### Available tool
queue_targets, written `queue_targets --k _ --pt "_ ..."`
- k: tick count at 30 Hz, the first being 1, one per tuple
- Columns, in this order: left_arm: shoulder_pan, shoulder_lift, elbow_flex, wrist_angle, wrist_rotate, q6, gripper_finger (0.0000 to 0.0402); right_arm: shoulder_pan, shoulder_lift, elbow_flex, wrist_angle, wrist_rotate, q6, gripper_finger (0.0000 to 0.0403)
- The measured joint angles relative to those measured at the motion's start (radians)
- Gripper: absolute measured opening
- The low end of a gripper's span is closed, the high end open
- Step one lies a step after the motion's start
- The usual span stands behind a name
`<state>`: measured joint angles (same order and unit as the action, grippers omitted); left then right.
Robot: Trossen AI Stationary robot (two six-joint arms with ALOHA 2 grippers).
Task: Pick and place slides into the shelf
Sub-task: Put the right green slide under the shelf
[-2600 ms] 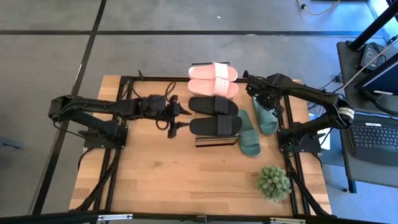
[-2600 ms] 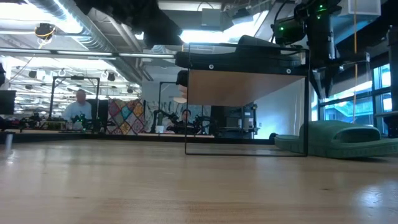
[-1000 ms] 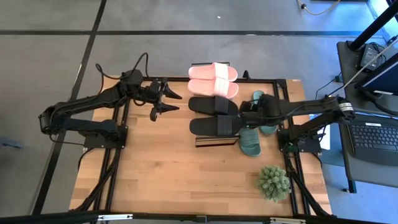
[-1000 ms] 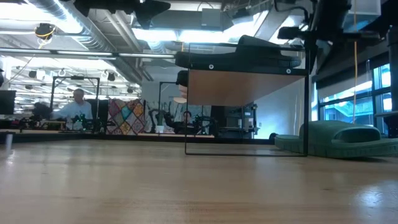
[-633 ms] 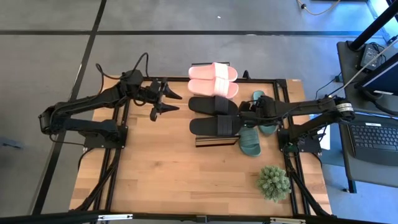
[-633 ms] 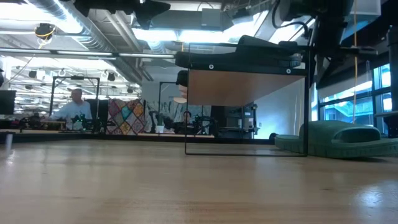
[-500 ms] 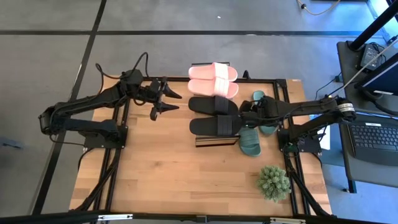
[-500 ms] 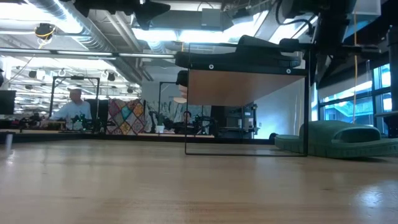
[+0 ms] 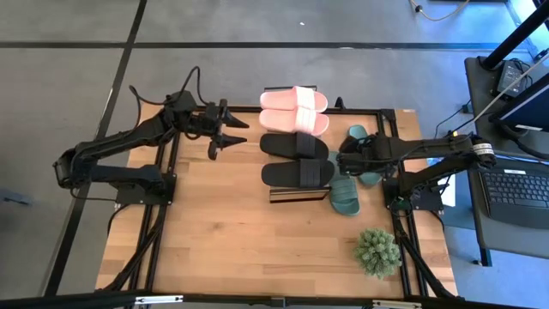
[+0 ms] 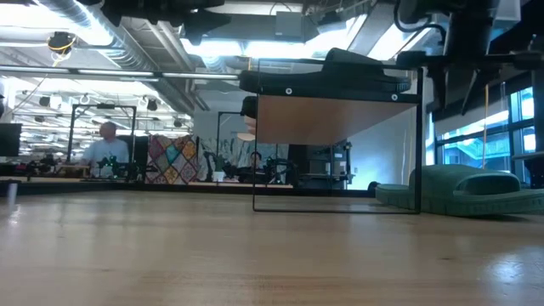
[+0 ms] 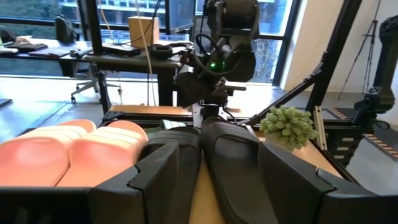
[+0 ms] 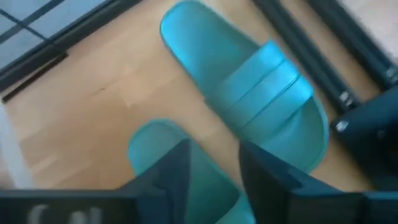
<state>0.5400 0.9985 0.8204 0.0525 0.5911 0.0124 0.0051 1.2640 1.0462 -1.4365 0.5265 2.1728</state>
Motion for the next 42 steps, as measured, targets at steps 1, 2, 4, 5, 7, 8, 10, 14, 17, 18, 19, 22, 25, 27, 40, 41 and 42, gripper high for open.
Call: queue_targets --k 1,2,4,5,7,8,10,14,17,18,19,22,25,27,40,41,42 --pt "0.002 0.000 0.000 0.000 0.000 0.000 0.0212 0.000 0.000 0.000 0.012 -0.009 0.005 0.0146" --pt "0.005 0.000 0.000 0.000 0.000 0.000 0.0212 0.000 0.000 0.000 0.015 -0.027 0.019 0.0165" --pt "0.009 0.000 0.000 0.000 0.001 0.000 0.0212 0.000 -0.001 0.000 0.009 -0.096 0.046 0.0204" --pt "0.011 0.000 0.000 0.000 0.001 0.000 0.0212 0.000 -0.002 0.000 0.009 -0.134 0.052 0.0222" --pt "0.013 0.000 0.000 0.000 0.001 -0.001 0.0212 0.014 -0.002 0.000 -0.003 -0.154 0.048 0.0252" --pt "0.013 0.000 0.000 -0.001 0.001 -0.001 0.0212 0.026 -0.002 0.000 -0.013 -0.154 0.048 0.0264" --pt "0.013 0.000 0.000 -0.009 0.001 -0.001 0.0212 0.046 -0.002 0.000 -0.012 -0.155 0.044 0.0282" --pt "0.013 0.000 0.000 -0.011 0.000 0.031 0.0212 0.064 0.001 0.000 0.065 -0.154 0.045 0.0299" --pt "0.013 0.000 0.000 -0.008 -0.007 0.049 0.0212 0.091 0.024 0.000 0.083 -0.049 0.140 0.0299" --pt "0.013 0.000 0.000 -0.008 -0.011 0.049 0.0212 0.105 0.027 -0.004 0.077 0.015 0.218 0.0298" --pt "0.013 0.000 0.000 -0.009 -0.013 0.048 0.0212 0.119 0.027 -0.015 0.073 0.085 0.291 0.0297" --pt "0.013 0.000 0.000 -0.016 -0.013 0.048 0.0212 0.138 0.028 -0.071 0.144 0.189 0.350 0.0295" --pt "0.013 0.000 0.000 -0.017 -0.013 0.045 0.0212 0.142 0.027 -0.135 0.199 0.234 0.385 0.0295" --pt "0.013 0.000 0.000 -0.017 -0.013 0.045 0.0212 0.142 0.029 -0.165 0.243 0.258 0.387 0.0295" --pt "0.013 0.000 0.000 -0.017 -0.013 -0.010 0.0212 0.193 -0.164 -0.328 0.267 0.176 0.373 0.0294" --pt "0.013 0.000 0.000 -0.017 -0.013 -0.010 0.0212 0.196 -0.169 -0.339 0.284 0.176 0.372 0.0294" --pt "0.013 0.000 0.000 -0.017 -0.013 -0.010 0.0212 0.198 -0.171 -0.351 0.301 0.175 0.370 0.0294"
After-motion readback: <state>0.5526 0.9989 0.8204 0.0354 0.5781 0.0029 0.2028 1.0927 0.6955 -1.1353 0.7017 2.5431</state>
